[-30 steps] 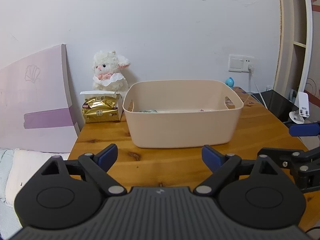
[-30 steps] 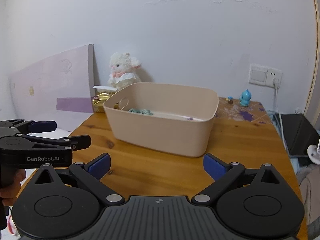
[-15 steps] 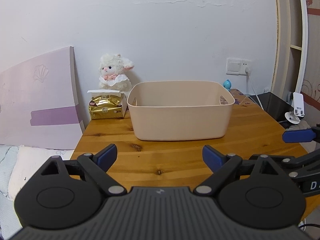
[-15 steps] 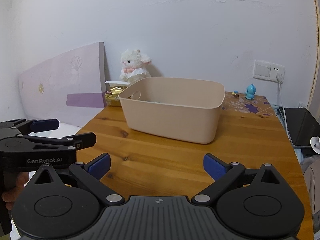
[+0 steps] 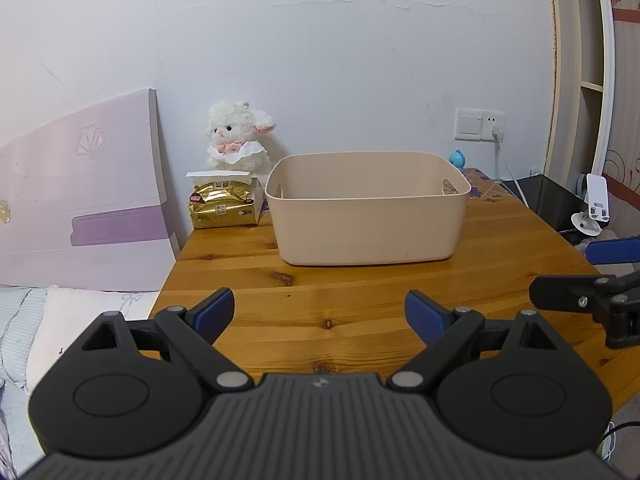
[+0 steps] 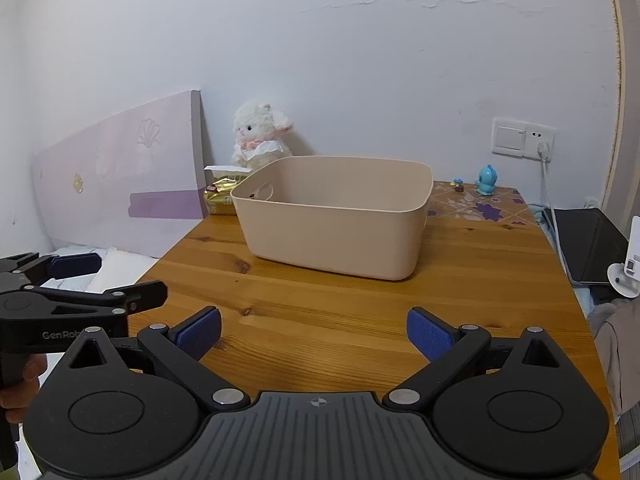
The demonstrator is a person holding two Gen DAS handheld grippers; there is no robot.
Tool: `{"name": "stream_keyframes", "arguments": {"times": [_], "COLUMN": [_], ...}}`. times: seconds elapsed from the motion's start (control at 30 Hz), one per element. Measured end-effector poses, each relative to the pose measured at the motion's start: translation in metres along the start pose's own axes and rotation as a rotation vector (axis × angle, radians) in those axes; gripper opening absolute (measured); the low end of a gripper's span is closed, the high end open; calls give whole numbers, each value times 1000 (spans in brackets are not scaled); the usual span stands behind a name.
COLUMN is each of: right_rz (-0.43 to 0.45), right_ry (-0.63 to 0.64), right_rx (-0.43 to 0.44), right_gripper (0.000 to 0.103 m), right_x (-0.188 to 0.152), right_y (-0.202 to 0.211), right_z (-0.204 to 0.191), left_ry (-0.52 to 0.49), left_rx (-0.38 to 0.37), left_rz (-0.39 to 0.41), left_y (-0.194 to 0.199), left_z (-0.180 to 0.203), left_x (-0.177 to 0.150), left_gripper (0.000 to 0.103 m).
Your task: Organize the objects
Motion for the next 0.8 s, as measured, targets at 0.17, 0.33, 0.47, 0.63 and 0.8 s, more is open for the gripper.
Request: {"name": "stream_keyframes", "arguments": {"times": [0.17,0.33,0.47,0.63,0.8], "right_rz": [-6,0,3,0,-7], "right_ry": [6,1,2,2,0], "right_rx": [-24,-36,-47,-56,-62], "right_gripper": [101,101,101,101,101], "right_x": [-1,-1,-1,-2,-3], "right_y": [2,4,6,5,4], "right_z": [1,3,4,6,9], "left_ry": [9,13,16,15,13], "left_rx": [10,20,24,22,23], "left_rz": [3,4,1,-1,-10], "left_y": [6,10,11,11,10], "left_z": [-4,-6,-8,-10,-9], "left_x": [-1,-1,-2,-2,-4], "left_gripper": [93,93,93,93,93]}}
Point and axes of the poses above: each gripper's, at about its wrist camera, not at the fingertips, and y roughly against the way its jaws point, z to its right, x to its top, the point moved 6 cm from there along -y, roughly the way its jaws point, and after that the axes turned 1 degree about -z, right-handed, at the moved point
